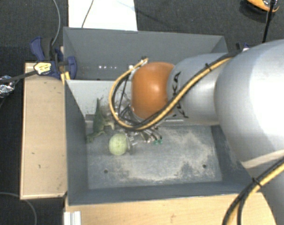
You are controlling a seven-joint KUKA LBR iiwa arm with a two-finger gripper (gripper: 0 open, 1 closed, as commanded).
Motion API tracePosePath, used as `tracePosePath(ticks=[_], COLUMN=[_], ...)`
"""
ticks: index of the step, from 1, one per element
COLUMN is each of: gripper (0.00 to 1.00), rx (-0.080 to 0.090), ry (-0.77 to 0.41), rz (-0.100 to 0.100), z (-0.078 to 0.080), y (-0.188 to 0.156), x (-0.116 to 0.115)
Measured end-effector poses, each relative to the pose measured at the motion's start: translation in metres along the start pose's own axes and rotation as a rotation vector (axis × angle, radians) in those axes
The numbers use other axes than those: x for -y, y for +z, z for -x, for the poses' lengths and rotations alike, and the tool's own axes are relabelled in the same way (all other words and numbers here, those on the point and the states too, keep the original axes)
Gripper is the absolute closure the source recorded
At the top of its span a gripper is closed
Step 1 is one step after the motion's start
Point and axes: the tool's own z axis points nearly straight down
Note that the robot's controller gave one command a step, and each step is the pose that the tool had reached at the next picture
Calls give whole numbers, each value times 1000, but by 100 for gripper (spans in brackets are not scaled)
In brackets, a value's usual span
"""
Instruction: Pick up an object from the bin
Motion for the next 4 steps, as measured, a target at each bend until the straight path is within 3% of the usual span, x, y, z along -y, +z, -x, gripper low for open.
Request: tracePosePath(ticks=[1,2,3,4], gripper=[100,100,100,100], rx=[-2,1,1,1], ry=[-24,-60,-13,-14], rz=[0,0,0,0], z=[-9,-5,-19,-19], y=[-1,-2,-122,-122], x=[4,10,23,23])
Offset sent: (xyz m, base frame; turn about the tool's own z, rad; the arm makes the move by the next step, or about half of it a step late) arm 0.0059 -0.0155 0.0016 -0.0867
